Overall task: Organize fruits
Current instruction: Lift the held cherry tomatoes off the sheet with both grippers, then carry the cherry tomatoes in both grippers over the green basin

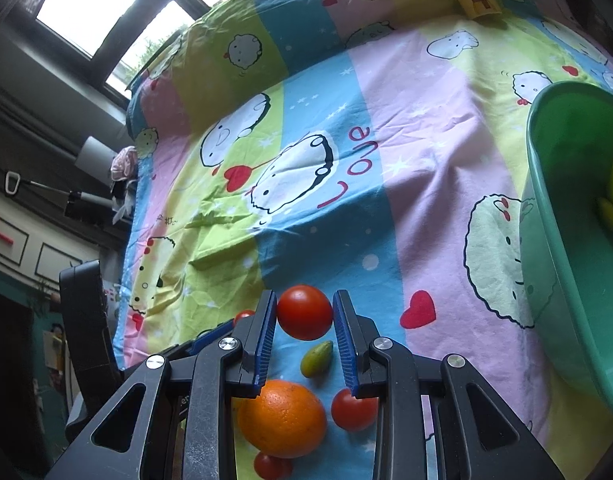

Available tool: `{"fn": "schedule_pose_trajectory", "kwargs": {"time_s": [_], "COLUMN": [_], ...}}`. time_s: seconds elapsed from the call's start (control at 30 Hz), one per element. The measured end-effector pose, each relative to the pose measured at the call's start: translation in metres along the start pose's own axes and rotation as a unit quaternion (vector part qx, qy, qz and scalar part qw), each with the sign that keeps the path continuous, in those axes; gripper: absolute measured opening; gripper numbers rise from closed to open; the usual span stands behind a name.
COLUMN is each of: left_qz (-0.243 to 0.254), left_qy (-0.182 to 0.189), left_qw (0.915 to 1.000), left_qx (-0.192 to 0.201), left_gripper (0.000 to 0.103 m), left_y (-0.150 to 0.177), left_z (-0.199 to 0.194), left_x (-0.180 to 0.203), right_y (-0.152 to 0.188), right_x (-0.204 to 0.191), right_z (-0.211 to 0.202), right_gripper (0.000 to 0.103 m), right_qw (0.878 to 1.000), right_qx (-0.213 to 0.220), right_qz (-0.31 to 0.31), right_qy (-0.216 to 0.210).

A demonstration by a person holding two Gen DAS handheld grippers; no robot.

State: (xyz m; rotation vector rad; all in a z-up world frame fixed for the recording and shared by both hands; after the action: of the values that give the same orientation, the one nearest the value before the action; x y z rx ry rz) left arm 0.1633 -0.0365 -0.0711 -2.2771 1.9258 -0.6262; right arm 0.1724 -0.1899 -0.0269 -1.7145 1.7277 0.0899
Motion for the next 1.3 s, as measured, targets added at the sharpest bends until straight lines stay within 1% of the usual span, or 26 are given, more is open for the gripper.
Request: {"fn": "schedule_pose_trajectory", "kwargs": {"time_s": [0.03, 0.1, 0.13, 0.17, 0.37, 0.53, 0.63, 0.87, 0.97, 1.3], "left_qz": [0.002, 0.005, 0.003, 0.0, -0.022, -0.025, -0.02, -0.006, -0.002, 0.026], "left_qy": [-0.008, -0.019, -0.016, -0.012, -0.002, 0.003, 0.005, 0.022, 0.035, 0.076], "left_qw": [1.0, 0.9998, 0.9998, 0.9998, 0.9994, 0.9991, 0.9987, 0.9964, 0.9947, 0.986], "left_qx": [0.003, 0.009, 0.012, 0.014, 0.026, 0.033, 0.047, 0.081, 0.097, 0.146], "left_gripper": [0.03, 0.03, 0.03, 0.027, 0.028, 0.028, 0.028, 0.028, 0.028, 0.028], "left_y": [0.0, 0.0, 0.0, 0.0, -0.002, 0.001, 0.002, 0.009, 0.011, 0.016], "left_z": [0.001, 0.002, 0.002, 0.002, 0.002, -0.004, -0.012, -0.035, -0.045, -0.078], "left_x": [0.0, 0.0, -0.001, -0.001, -0.007, -0.007, -0.003, 0.007, 0.012, 0.034], "right_y": [0.0, 0.001, 0.001, 0.001, 0.001, 0.001, 0.001, 0.001, 0.002, 0.003], "right_x": [0.0, 0.001, 0.001, 0.001, 0.001, 0.001, 0.001, -0.001, -0.003, -0.005], "right_z": [0.0, 0.001, 0.001, 0.001, 0.002, 0.001, 0.0, -0.005, -0.01, -0.036], "right_gripper": [0.031, 0.031, 0.031, 0.031, 0.031, 0.031, 0.031, 0.031, 0.031, 0.031], "right_qw": [1.0, 1.0, 1.0, 1.0, 1.0, 1.0, 1.0, 1.0, 1.0, 0.999], "right_qx": [-0.001, -0.002, -0.002, -0.002, -0.003, -0.002, 0.0, 0.008, 0.013, 0.045], "right_qz": [0.001, 0.002, 0.002, 0.003, 0.003, 0.003, 0.002, -0.002, -0.004, -0.009], "right_qy": [0.0, 0.0, 0.0, 0.001, 0.002, 0.003, 0.002, 0.0, -0.003, -0.015]}}
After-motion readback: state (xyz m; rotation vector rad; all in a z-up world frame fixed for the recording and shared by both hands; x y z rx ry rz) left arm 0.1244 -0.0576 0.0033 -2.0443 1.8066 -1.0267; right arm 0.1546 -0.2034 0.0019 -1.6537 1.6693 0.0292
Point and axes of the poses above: each gripper's, at about its wrist camera, not at the fingertips, and z roughly the way its jaws point, x to its right, y to its underside, the point moved 3 cm from there along z, roughly the way its jaws point
